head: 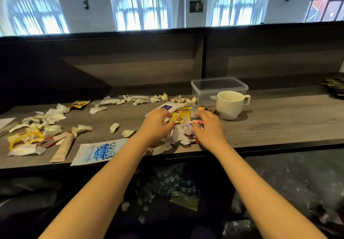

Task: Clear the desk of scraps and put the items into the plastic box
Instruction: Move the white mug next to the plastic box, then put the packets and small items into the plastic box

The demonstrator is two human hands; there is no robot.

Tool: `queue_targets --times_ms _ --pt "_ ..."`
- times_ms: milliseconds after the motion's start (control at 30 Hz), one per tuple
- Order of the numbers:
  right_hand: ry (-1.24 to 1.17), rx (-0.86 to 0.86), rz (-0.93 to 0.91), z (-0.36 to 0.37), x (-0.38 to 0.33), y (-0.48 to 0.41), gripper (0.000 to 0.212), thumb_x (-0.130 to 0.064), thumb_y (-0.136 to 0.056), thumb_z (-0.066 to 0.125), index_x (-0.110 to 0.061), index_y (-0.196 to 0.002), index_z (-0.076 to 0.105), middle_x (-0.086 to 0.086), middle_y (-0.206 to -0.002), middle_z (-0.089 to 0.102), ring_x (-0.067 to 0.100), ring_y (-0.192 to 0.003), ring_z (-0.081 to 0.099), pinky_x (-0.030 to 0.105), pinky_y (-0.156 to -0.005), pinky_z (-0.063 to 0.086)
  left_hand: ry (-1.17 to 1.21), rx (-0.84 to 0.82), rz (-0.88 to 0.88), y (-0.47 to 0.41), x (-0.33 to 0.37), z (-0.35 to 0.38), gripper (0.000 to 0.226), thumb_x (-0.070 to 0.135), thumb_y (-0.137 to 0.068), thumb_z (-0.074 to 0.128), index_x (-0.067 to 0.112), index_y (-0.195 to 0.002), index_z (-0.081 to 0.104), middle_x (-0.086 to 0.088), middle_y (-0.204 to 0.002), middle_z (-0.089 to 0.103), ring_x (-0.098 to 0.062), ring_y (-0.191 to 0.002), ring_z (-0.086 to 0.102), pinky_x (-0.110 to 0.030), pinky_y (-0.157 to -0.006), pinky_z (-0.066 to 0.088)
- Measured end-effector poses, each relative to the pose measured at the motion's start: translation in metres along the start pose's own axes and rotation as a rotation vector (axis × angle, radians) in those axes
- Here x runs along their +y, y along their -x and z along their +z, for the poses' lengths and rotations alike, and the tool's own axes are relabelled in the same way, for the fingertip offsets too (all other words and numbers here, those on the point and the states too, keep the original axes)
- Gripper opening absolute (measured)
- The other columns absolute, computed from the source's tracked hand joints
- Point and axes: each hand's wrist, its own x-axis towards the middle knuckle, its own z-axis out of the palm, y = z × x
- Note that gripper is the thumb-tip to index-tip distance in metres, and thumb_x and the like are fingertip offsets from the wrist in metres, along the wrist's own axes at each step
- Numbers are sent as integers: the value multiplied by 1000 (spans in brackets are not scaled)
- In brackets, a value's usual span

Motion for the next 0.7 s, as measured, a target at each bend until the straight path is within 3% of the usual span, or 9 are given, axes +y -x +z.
queue_targets --times_ms 67,167,300,467,567,700 --pt "1 -52 -36 8 -10 4 41 -37 -92 52 -19 -129 53 2 -140 49 20 -131 41 36 -107 30 -14 6 -23 17 -20 -2 33 33 -91 53 14 -117 61 -3 -130 54 -20 -125 45 -35 -103 37" --pt "160 -227 -91 20 -22 11 59 -55 -91 44 -29 -144 36 -2 -156 25 16 -145 16 47 -117 10 -102 25 -57 40 -49 -7 43 44 -90 51 16 -121 59 -2 -137 49 -19 -129 40 -38 -107 35" --pt "322 -369 -137 34 -35 9 67 -61 -90 38 -30 -148 23 -3 -160 10 16 -148 2 55 -115 -4 -242 -18 -134 67 -75 -14 61 60 -86 44 21 -132 49 -2 -149 34 -19 -140 25 -45 -112 26" --pt "358 -420 -197 49 -59 3 53 -47 -96 36 -24 -145 32 0 -154 28 17 -144 19 55 -115 -3 -253 -189 -269 77 -91 -18 71 63 -88 37 26 -148 21 0 -158 12 -20 -146 5 -53 -116 12" --pt "372 -421 -190 60 -70 -4 48 -46 -98 30 -26 -140 39 -2 -146 42 17 -136 35 54 -116 -1 -239 -215 -254 71 -101 -20 70 60 -90 37 26 -148 19 1 -158 11 -19 -146 5 -52 -116 10" --pt "317 -373 -183 67 -79 -8 43 -42 -98 35 -24 -136 45 -2 -140 51 17 -131 43 49 -117 1 -183 -174 -191 59 -116 -18 67 58 -89 42 25 -146 27 2 -156 20 -18 -144 15 -50 -115 12"
